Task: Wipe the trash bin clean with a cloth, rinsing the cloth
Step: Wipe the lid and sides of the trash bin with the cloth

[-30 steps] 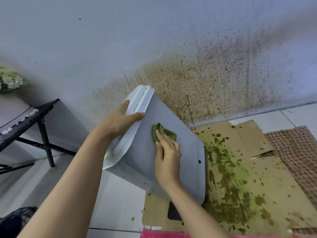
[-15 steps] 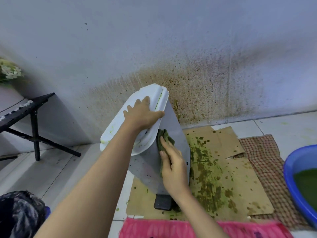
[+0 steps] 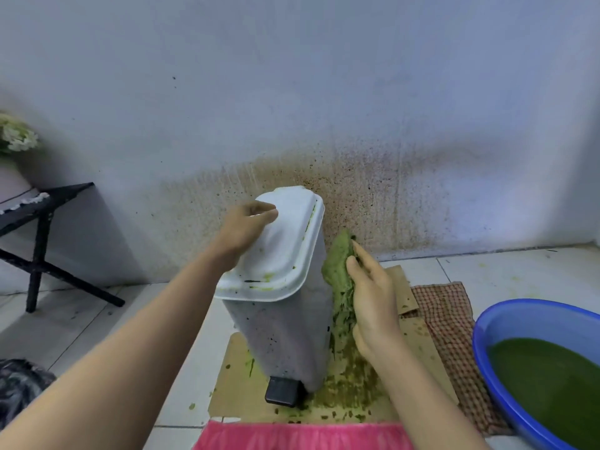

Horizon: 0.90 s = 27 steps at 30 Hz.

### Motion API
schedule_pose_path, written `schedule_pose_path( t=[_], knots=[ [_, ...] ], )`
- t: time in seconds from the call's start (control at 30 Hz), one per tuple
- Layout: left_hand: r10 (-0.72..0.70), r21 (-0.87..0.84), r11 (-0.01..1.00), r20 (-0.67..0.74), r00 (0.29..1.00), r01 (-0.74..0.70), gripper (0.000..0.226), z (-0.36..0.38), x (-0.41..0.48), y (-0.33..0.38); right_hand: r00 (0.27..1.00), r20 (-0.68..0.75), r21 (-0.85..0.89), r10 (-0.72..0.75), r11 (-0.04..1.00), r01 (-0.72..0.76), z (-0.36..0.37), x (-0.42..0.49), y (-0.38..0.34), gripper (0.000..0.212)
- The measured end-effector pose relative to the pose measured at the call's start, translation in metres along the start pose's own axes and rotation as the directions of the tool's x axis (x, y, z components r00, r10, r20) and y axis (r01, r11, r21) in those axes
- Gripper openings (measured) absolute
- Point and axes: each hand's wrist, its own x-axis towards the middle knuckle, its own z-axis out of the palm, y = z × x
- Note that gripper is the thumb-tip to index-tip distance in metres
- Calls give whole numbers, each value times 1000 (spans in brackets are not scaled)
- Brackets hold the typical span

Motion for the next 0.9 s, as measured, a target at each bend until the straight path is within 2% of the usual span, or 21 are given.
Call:
schedule_pose_path(
  t=[0.07, 0.13, 0.17, 0.23, 0.27, 0.33, 0.37, 0.4, 0.43, 0.53, 0.67, 0.8, 0.83, 0.9],
  knots=[
    [23, 66, 998, -67, 997, -19, 18, -14, -2, -10, 998, 51, 105, 27, 994, -32, 13, 7, -19, 35],
    [20, 189, 982, -67, 998, -7, 26, -21, -1, -23, 993, 104, 146, -48, 989, 32, 33, 16, -37, 35],
    [1, 223, 975, -57, 998, 12, 28, -23, 0, -29, 985, 119, 82, -123, 990, 113, 44, 22, -45, 37],
    [-43, 220, 974, -49, 998, 53, 30, -26, 2, -39, 942, 229, -246, -246, 922, 300, 67, 34, -55, 44],
    [-49, 205, 977, -58, 997, 60, 32, -27, 3, -44, 916, 332, -444, -226, 819, 363, 78, 38, -53, 48],
    [-71, 145, 986, -80, 994, 82, 34, -30, 5, -51, 870, 492, -753, -26, 490, 440, 92, 40, -36, 56],
    [-89, 100, 990, -74, 993, 96, 35, -31, 6, -54, 852, 520, -819, 54, 317, 479, 96, 39, -25, 56],
    [-105, 70, 992, -56, 993, 109, 37, -31, 7, -57, 840, 536, -835, 82, 196, 514, 99, 39, -17, 55],
    [-110, 61, 992, -33, 993, 112, 39, -31, 9, -60, 837, 541, -837, 81, 148, 526, 100, 42, -12, 54],
    [-122, 14, 992, 1, 993, 122, 42, -31, 15, -68, 859, 500, -861, 108, 173, 479, 109, 67, -15, 52],
    [-124, -119, 985, 42, 991, 128, 41, -31, 20, -77, 894, 438, -899, 95, 35, 437, 125, 131, -12, 59],
    [-134, -188, 973, 4, 991, 133, 40, -28, 21, -84, 938, 311, -937, 151, -114, 329, 147, 183, -13, 65],
    [-145, -195, 971, -17, 989, 139, 39, -28, 21, -85, 933, 318, -928, 171, -146, 343, 154, 185, -13, 65],
    [-165, -202, 968, -57, 985, 150, 39, -27, 22, -86, 884, 426, -878, 193, -149, 455, 167, 173, -10, 62]
  ],
)
